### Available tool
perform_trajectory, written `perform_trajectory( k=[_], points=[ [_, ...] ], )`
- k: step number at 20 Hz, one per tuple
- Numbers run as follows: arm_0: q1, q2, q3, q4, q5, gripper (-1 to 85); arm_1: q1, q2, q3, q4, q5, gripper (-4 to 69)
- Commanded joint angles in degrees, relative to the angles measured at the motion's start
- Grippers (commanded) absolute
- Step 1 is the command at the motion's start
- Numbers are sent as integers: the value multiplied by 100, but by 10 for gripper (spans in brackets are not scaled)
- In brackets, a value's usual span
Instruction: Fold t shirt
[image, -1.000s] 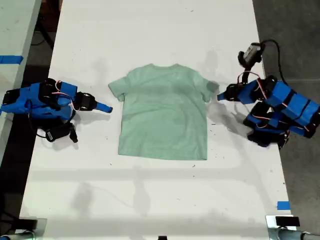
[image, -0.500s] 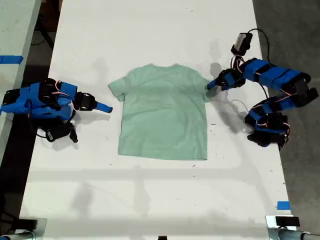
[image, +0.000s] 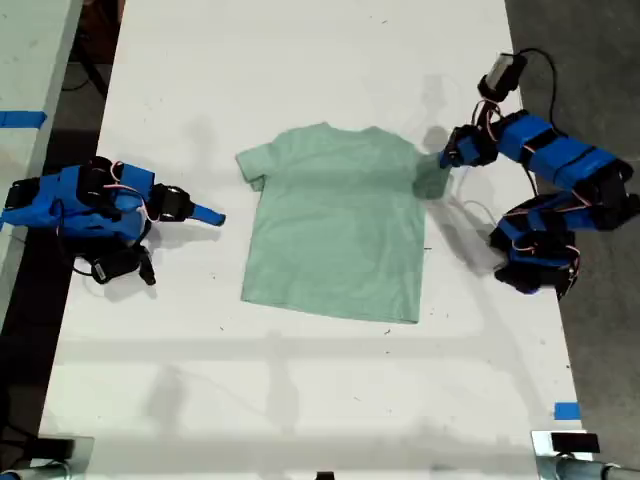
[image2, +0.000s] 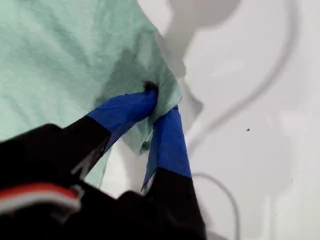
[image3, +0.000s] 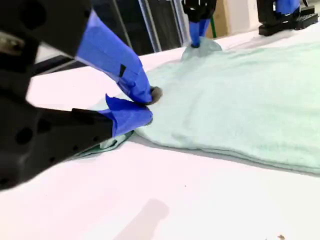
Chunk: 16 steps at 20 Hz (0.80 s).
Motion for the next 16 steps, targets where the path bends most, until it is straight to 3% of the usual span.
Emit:
perform_trajectory(
  k=[1, 3, 5, 10, 12, 13, 14, 15, 16],
  points=[
    [53, 9, 229, 18, -53, 18, -800, 694, -1222, 633, 79, 15],
    [53, 9, 229, 18, -53, 18, -1802, 334, -2039, 519, 229, 15],
    [53, 9, 229, 18, -53, 18, -2584, -290, -2391, -26, 378, 15],
    [53, 9, 229, 18, -53, 18, -3735, -2681, -3366, -1134, 492, 16],
    [53, 9, 229, 18, -53, 18, -3990, -3630, -4192, -844, 378, 81],
    [53, 9, 229, 18, -53, 18, -3990, -3858, -4641, -396, 334, 126],
    [53, 9, 229, 18, -53, 18, -3911, -3858, -4922, -9, 255, 231],
    [53, 9, 229, 18, -53, 18, -3806, -3683, -5142, 369, 193, 291],
    [53, 9, 229, 18, -53, 18, -3656, -3393, -5300, 800, 132, 315]
  ],
)
